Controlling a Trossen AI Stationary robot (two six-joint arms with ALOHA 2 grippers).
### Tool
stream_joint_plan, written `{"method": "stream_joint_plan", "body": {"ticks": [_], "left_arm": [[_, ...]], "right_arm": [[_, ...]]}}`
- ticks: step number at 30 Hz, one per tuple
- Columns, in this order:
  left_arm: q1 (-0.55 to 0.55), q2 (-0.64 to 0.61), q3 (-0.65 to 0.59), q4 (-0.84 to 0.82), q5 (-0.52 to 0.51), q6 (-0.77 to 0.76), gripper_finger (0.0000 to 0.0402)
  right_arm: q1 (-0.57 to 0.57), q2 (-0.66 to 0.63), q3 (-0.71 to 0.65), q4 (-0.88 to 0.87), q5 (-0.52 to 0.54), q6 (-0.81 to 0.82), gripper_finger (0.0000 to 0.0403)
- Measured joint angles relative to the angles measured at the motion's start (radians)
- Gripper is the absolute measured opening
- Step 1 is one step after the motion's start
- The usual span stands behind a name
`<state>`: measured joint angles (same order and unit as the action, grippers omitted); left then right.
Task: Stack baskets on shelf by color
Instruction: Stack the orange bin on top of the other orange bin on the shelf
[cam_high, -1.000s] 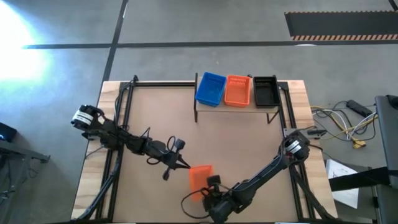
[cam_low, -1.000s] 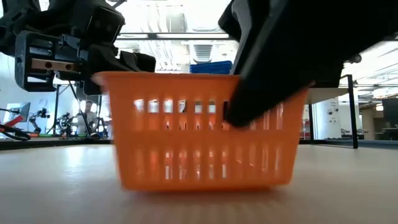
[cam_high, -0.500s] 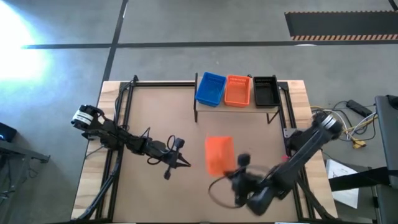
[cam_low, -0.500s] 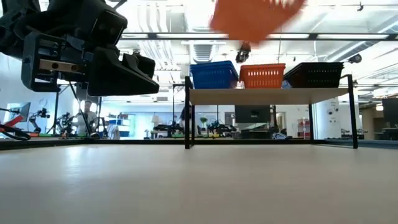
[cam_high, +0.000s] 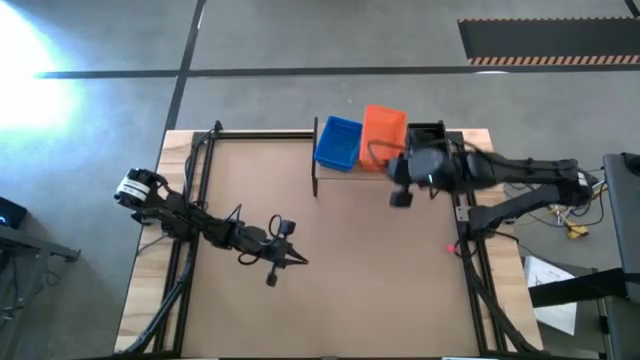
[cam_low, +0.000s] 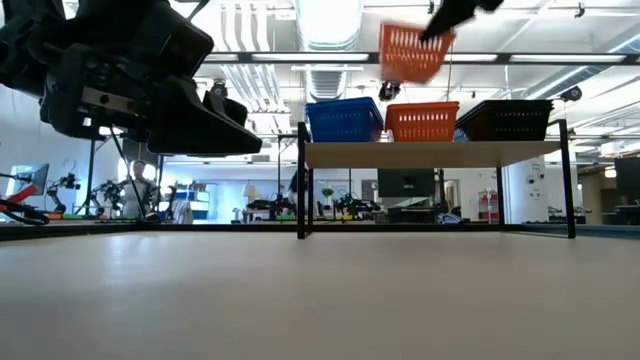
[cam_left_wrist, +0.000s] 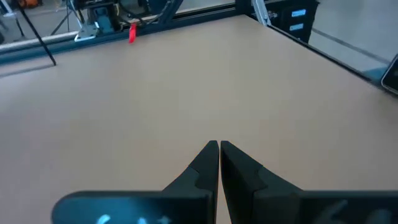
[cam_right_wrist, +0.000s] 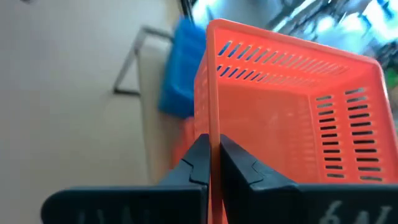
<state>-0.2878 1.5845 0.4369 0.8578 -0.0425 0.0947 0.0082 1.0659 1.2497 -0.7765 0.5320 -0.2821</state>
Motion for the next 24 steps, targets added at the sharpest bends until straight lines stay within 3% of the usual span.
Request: {"method": "stream_joint_plan", "body": {"ticks": [4, 7, 16, 24], "left_arm": [[0.0, 0.0, 0.0, 0.0, -0.031, -0.051, 0.0], [0.0, 0.0, -0.003, -0.002, -0.046, -0.081, 0.0], [0.0, 0.0, -0.003, -0.002, -0.046, -0.09, 0.0], [0.0, 0.0, -0.003, -0.002, -0.046, -0.09, 0.0]], "right_arm": [[-0.202, -0.017, -0.028, 0.0, -0.2, -0.059, 0.0009], [-0.287, -0.01, -0.045, -0.009, -0.3, -0.089, 0.0009], [-0.33, 0.032, -0.102, -0.058, -0.304, -0.102, 0.0021], [-0.317, 0.005, -0.048, -0.139, -0.302, -0.074, 0.0087]]}}
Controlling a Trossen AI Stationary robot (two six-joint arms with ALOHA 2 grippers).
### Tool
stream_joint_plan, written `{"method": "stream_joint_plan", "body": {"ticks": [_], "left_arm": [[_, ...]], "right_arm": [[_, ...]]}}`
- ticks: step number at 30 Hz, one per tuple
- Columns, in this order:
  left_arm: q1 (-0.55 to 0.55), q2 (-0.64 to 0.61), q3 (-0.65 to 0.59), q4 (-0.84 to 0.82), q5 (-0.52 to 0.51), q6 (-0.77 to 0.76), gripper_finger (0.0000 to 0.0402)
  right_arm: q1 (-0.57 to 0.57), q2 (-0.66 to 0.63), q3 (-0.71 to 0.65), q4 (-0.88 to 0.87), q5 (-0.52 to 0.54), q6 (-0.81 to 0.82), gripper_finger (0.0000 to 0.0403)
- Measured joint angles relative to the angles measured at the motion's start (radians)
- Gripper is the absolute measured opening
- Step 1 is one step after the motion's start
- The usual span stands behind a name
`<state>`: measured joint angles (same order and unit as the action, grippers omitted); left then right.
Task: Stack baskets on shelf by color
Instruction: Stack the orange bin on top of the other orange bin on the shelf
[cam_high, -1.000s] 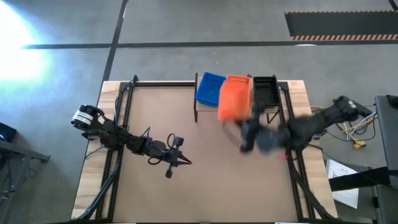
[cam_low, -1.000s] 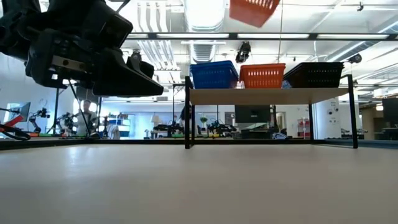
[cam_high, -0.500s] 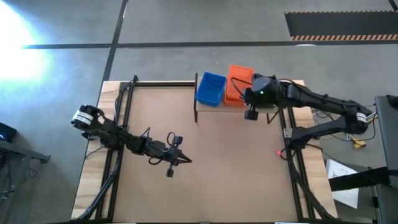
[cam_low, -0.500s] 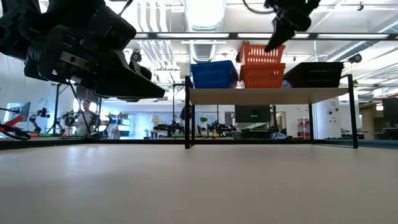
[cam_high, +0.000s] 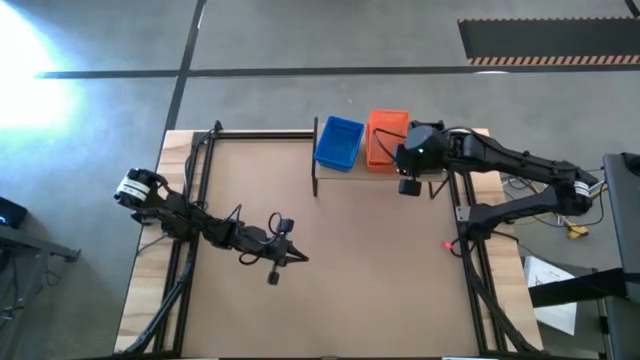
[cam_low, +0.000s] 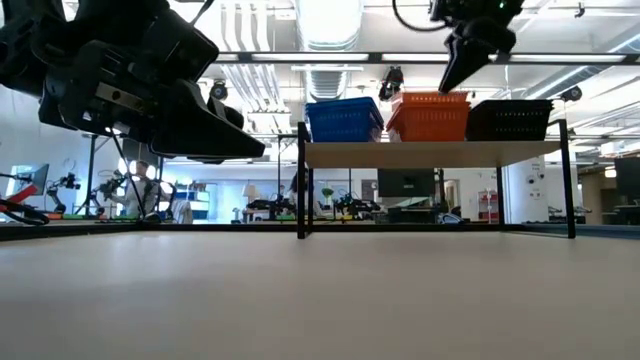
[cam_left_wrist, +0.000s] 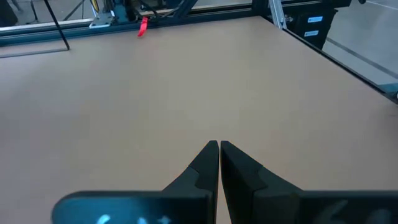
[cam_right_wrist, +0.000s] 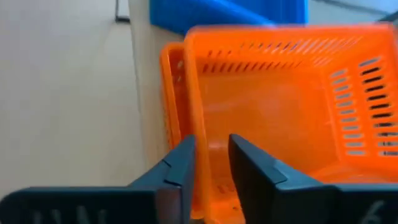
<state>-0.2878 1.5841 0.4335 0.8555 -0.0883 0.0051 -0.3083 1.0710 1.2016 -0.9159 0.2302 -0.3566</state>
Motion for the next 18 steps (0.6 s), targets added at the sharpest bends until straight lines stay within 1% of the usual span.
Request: {"method": "stream_joint_plan", "body": {"ticks": [3, 6, 9, 12, 13, 15, 17, 18], "left_arm": [[0.0, 0.0, 0.0, 0.0, 0.0, 0.0, 0.0], [0.0, 0.0, 0.0, 0.0, 0.0, 0.0, 0.0], [0.0, 0.0, 0.0, 0.0, 0.0, 0.0, 0.0], [0.0, 0.0, 0.0, 0.0, 0.0, 0.0, 0.0], [0.0, 0.0, 0.0, 0.0, 0.0, 0.0, 0.0], [0.0, 0.0, 0.0, 0.0, 0.0, 0.001, 0.0], [0.0, 0.0, 0.0, 0.0, 0.0, 0.001, 0.0], [0.0, 0.0, 0.0, 0.0, 0.0, 0.001, 0.0]], "right_arm": [[0.02, -0.011, 0.013, -0.003, -0.003, 0.003, 0.0112], [0.049, -0.015, 0.019, -0.005, -0.002, 0.016, 0.0128], [0.068, -0.009, 0.019, 0.005, -0.001, 0.022, 0.0133], [0.07, 0.016, 0.018, 0.051, 0.011, 0.077, 0.0134], [0.07, 0.027, 0.018, 0.078, 0.028, 0.091, 0.0134], [0.06, 0.05, 0.018, 0.136, 0.111, 0.144, 0.0134], [0.032, 0.074, 0.018, 0.189, 0.195, 0.193, 0.0134], [0.01, 0.087, 0.018, 0.212, 0.213, 0.212, 0.0134]]}}
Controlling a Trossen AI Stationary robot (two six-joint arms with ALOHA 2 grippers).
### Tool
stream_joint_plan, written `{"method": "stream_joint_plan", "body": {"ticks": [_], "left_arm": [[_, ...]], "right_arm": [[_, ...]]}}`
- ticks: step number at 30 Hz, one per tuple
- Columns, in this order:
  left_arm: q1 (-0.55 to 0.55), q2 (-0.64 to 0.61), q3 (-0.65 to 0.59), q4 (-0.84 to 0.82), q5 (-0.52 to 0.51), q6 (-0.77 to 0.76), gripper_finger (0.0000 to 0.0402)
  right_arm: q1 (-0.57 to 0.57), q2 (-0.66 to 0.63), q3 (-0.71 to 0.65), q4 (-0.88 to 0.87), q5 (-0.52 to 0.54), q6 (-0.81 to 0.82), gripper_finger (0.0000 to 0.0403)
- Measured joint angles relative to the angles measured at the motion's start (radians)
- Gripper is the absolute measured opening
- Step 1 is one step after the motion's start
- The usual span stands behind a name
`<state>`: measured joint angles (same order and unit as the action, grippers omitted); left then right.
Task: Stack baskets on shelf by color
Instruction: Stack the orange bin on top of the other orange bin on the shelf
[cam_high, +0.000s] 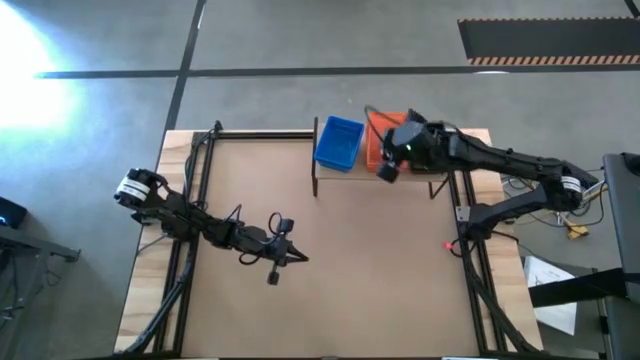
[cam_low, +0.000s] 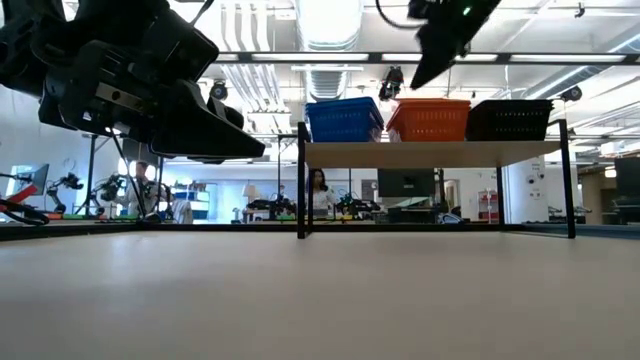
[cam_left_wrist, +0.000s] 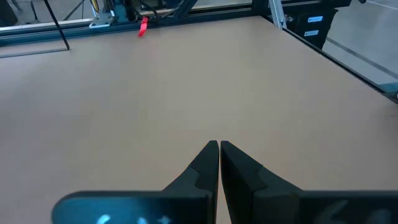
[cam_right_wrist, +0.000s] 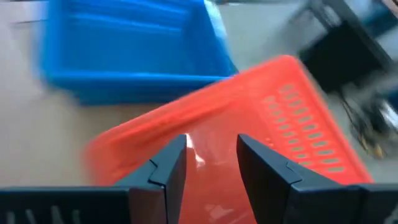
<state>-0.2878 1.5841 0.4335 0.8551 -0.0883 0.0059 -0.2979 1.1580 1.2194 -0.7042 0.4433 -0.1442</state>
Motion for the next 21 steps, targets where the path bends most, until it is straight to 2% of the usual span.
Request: {"method": "stream_joint_plan", "body": {"ticks": [4, 9, 11, 15, 21], "left_arm": [[0.0, 0.0, 0.0, 0.0, 0.0, 0.0, 0.0], [0.0, 0.0, 0.0, 0.0, 0.0, 0.0, 0.0], [0.0, 0.0, 0.0, 0.0, 0.0, 0.0, 0.0], [0.0, 0.0, 0.0, 0.0, 0.0, 0.0, 0.0], [0.0, 0.0, -0.001, -0.001, 0.0, 0.0, 0.0]], "right_arm": [[-0.09, 0.072, 0.026, 0.015, -0.028, 0.081, 0.0129], [-0.135, 0.175, 0.131, -0.155, -0.292, 0.102, 0.0112], [-0.134, 0.211, 0.188, -0.264, -0.367, 0.108, 0.0105], [-0.123, 0.26, 0.305, -0.437, -0.389, 0.127, 0.0091], [-0.119, 0.249, 0.411, -0.455, -0.39, 0.151, 0.0073]]}}
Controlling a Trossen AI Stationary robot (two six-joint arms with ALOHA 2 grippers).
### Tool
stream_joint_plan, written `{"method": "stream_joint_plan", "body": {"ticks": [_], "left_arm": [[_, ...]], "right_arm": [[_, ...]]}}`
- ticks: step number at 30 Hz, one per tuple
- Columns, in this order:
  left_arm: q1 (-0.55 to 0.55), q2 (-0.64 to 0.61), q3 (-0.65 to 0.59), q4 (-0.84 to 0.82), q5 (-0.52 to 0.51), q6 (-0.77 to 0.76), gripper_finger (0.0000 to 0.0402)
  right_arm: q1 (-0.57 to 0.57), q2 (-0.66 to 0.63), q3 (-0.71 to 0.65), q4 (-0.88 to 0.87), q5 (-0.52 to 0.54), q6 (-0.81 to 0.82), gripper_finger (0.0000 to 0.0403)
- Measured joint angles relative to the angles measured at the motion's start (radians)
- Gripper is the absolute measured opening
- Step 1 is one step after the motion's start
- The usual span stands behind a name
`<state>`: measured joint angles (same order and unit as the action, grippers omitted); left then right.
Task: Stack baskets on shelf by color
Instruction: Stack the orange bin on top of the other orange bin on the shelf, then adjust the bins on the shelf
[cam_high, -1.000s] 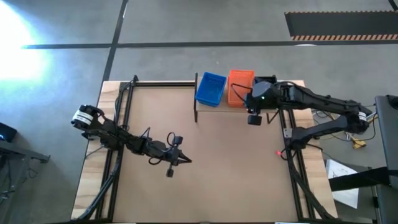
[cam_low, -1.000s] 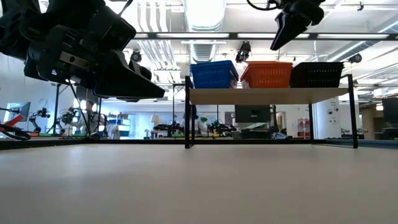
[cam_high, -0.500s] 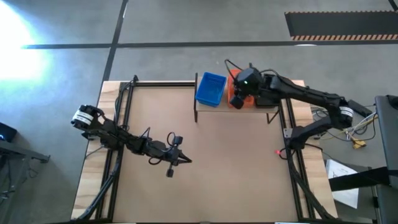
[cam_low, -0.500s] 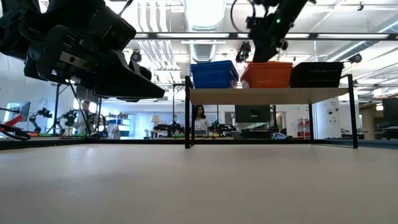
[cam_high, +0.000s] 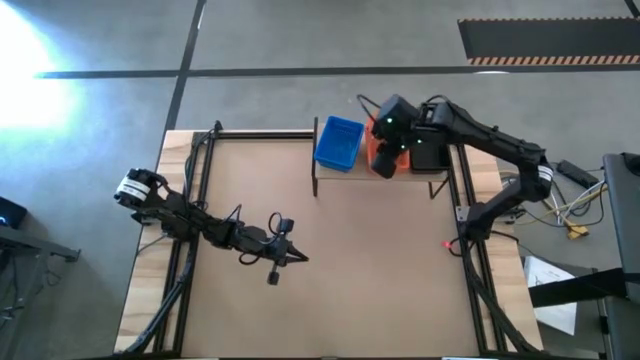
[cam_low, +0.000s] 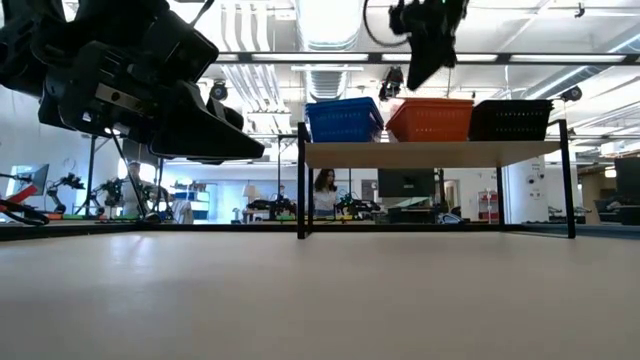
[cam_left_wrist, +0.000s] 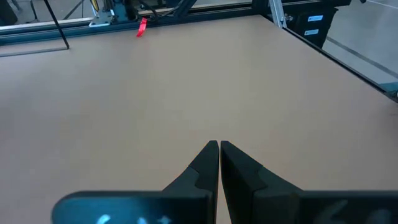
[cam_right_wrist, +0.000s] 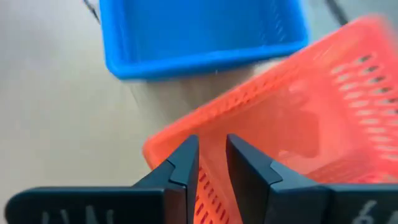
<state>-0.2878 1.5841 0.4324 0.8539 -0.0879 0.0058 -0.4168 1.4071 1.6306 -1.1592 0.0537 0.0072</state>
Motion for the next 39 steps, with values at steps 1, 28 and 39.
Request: {"method": "stream_joint_plan", "body": {"ticks": [1, 28, 39], "left_arm": [[0.0, 0.0, 0.0, 0.0, 0.0, 0.0, 0.0], [0.0, 0.0, 0.0, -0.006, 0.0, 0.0, 0.0], [0.0, 0.0, -0.001, -0.007, 0.0, 0.0, 0.0]], "right_arm": [[0.0, -0.007, 0.01, 0.009, 0.014, 0.004, 0.007], [-0.114, 0.177, 0.123, 0.035, 0.31, -0.518, 0.0118], [-0.11, 0.239, 0.289, -0.1, 0.306, -0.499, 0.0013]]}}
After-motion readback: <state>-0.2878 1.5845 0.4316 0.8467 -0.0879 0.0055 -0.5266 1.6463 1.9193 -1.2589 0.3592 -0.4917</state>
